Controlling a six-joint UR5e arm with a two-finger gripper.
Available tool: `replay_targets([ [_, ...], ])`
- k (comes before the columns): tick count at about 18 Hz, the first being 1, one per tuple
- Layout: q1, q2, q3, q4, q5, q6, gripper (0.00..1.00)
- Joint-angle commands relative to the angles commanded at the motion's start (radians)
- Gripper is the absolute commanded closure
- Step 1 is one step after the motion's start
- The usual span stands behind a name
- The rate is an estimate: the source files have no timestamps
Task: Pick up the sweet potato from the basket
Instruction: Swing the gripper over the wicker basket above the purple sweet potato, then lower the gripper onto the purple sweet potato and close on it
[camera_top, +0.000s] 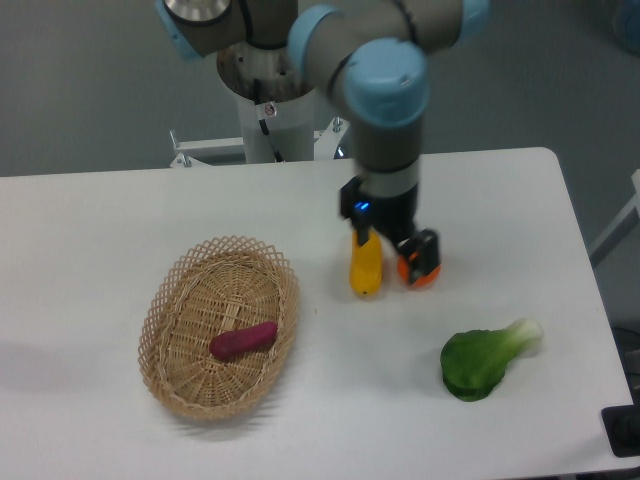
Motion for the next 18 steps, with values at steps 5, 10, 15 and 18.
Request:
replay_targets([
  [5,-0.118,-0.06,-0.018,0.002,-0.011,-0.091,0.0],
  [10,-0.183,-0.153,-0.021,0.054,-0.014,-0.086,0.0],
  [15,-0.213,-0.219,-0.021,0.066,-0.012,-0.074,0.0],
  [18,-0.223,-0.238,-0.023,0.077,-0.009,-0.074,0.0],
])
